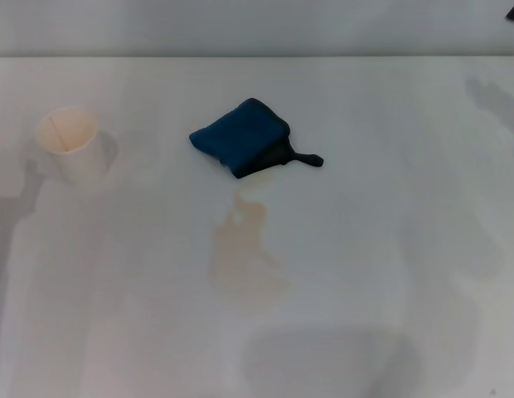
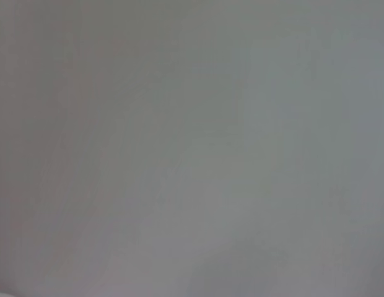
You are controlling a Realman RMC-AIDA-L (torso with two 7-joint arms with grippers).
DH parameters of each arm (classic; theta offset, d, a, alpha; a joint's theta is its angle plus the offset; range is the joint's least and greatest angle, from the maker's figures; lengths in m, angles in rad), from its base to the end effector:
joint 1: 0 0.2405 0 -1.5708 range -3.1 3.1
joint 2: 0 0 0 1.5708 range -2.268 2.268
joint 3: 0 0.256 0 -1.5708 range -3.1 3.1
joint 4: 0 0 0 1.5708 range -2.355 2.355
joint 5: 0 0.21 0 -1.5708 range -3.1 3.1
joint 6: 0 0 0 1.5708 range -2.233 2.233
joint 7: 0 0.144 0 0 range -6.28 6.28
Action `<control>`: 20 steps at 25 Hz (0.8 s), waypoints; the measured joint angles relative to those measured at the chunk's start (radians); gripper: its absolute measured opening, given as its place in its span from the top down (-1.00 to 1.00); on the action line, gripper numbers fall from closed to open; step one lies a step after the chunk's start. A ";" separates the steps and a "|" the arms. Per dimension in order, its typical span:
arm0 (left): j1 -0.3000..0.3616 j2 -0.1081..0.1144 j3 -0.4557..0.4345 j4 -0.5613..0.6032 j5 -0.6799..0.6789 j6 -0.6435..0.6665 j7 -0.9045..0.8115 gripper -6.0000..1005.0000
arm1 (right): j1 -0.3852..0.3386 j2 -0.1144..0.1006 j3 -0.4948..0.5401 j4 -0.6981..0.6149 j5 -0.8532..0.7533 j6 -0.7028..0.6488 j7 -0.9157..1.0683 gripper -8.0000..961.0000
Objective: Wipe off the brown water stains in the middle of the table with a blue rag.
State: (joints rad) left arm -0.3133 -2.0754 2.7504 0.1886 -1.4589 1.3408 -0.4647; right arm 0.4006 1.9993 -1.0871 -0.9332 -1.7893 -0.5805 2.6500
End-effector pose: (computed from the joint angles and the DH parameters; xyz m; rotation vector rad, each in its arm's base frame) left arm -0.3611 0.2768 0.0001 -1.2835 -0.8622 -0.9818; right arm 0.3079 0.4148 0.0926 -1.4307 1.5699 0.8723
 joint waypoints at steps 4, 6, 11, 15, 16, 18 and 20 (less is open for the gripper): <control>0.002 0.000 0.000 0.000 0.000 0.000 0.000 -0.77 | -0.012 0.001 0.139 0.050 0.162 -0.077 -0.049 0.11; 0.003 -0.002 0.000 0.000 0.000 0.000 0.000 -0.77 | -0.016 0.002 0.202 0.084 0.201 -0.111 -0.081 0.11; 0.005 -0.003 0.000 0.006 0.000 0.000 0.000 -0.77 | -0.027 0.001 0.369 0.149 0.232 -0.220 -0.161 0.11; 0.005 -0.002 0.000 0.008 0.006 0.001 0.000 -0.77 | -0.031 0.001 0.538 0.223 0.387 -0.413 -0.376 0.14; 0.005 -0.002 0.000 0.008 0.006 0.001 0.000 -0.77 | -0.030 0.001 0.588 0.264 0.462 -0.489 -0.486 0.15; 0.005 -0.002 0.002 0.008 0.007 0.001 0.000 -0.77 | -0.027 0.000 0.652 0.351 0.599 -0.616 -0.701 0.15; 0.005 -0.003 0.003 0.008 0.007 0.001 0.000 -0.77 | -0.027 0.001 0.678 0.430 0.723 -0.725 -0.950 0.15</control>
State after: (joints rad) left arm -0.3083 -2.0787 2.7532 0.1967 -1.4518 1.3420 -0.4648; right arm 0.3733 2.0005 -0.4087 -0.5030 -1.0662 -1.3055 1.6996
